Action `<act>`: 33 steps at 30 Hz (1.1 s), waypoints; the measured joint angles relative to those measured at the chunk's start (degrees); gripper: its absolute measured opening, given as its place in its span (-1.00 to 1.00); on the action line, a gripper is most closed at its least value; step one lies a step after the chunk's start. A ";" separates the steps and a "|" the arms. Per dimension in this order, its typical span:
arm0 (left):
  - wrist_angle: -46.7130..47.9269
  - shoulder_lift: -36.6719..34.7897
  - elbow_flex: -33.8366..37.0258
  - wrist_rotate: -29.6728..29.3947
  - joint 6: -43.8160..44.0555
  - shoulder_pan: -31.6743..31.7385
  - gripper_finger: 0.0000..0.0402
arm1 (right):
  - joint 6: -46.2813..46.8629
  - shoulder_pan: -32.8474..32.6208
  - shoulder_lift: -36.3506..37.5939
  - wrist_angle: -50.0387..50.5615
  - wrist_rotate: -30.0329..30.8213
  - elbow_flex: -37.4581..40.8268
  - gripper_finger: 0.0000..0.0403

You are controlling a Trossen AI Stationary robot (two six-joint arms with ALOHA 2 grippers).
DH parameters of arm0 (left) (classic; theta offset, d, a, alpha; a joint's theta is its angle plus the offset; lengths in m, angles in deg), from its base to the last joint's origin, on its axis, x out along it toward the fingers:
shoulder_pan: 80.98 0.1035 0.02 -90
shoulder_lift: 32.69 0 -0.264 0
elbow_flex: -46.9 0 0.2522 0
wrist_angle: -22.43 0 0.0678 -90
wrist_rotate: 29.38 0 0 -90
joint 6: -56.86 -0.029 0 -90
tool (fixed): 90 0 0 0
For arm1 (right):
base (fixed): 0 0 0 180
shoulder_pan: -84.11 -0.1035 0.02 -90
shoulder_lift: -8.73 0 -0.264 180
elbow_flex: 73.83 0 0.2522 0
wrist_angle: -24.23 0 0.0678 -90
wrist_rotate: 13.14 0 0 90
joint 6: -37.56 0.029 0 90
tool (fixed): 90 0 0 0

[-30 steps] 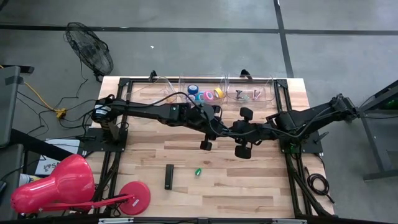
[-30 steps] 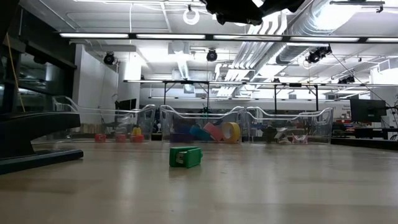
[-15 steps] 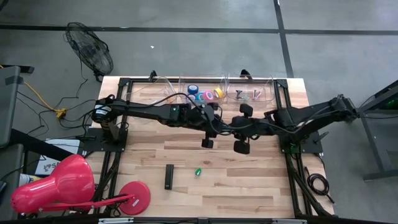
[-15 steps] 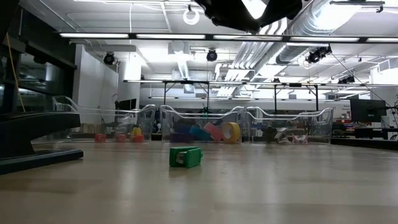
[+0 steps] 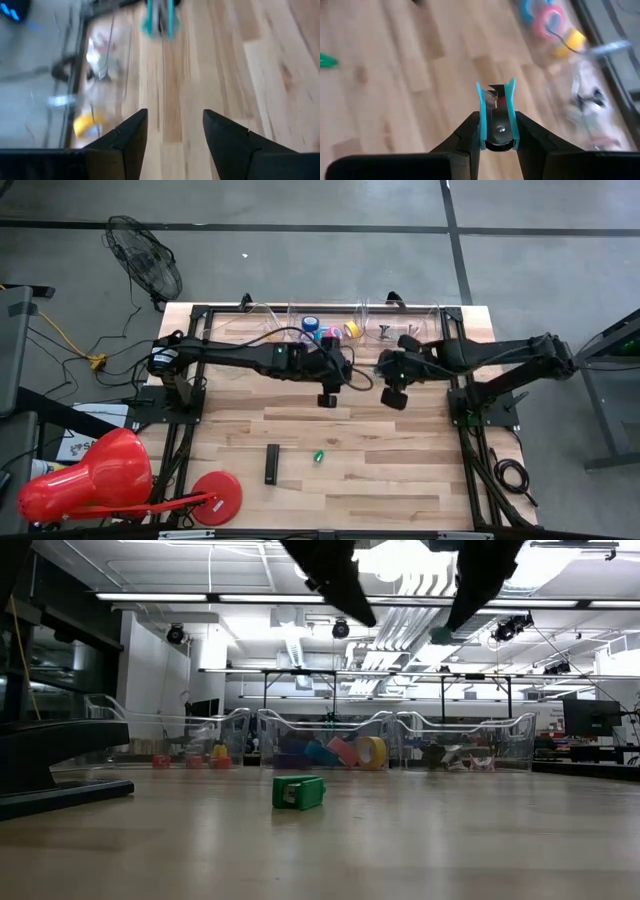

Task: Pick and place Stapler, Stapler remover, tape
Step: Put the blue staple remover into the right transparent bin

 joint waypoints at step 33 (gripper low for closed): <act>15.41 -0.96 3.34 23.65 1.18 26.14 -0.07 | -1.67 49.54 -15.51 -1.29 -10.75 -0.07 -0.58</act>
